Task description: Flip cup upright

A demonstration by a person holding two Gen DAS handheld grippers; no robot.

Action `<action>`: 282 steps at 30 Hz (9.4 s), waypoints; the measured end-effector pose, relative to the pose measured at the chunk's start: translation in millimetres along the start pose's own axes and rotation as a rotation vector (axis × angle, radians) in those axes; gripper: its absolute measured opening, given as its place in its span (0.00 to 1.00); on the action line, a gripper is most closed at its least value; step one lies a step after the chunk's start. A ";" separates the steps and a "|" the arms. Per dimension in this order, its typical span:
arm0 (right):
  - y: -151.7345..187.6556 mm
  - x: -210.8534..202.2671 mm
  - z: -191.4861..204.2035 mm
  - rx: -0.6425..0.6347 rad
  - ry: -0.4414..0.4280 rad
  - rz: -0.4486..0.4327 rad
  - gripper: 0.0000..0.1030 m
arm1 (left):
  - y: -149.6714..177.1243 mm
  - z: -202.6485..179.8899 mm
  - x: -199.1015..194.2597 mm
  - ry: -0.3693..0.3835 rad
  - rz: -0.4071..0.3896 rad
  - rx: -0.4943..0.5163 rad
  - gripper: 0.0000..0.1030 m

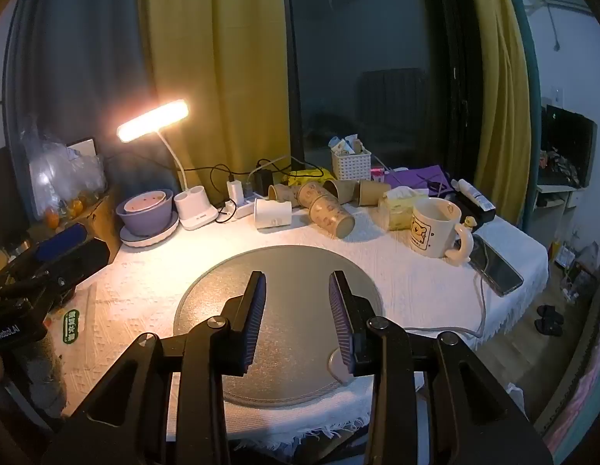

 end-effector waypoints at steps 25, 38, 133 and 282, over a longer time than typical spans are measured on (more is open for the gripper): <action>-0.8 -1.7 0.4 -0.001 0.000 -0.001 0.35 | 0.2 -0.2 -0.1 0.001 -0.008 0.001 0.91; -1.7 -2.5 -0.2 -0.002 0.000 -0.001 0.35 | 0.5 0.1 -0.6 0.008 -0.010 0.000 0.91; -69.0 173.6 -99.9 -0.025 -0.028 0.100 0.35 | -32.9 -17.8 223.3 -0.001 0.278 -0.107 0.91; -3.5 240.7 11.5 -0.141 -0.243 0.237 0.66 | 68.2 77.5 176.9 -0.058 0.429 -0.312 0.78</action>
Point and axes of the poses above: each gripper's, at about its wrist camera, not at the fingertips, and x roughly the way its jaws point, z to its left, y to its underside, the point moved 2 cm from there along x, roughly the way its jaws point, and after that the axes turned 3 degrees about y, right-handed, at the moved point
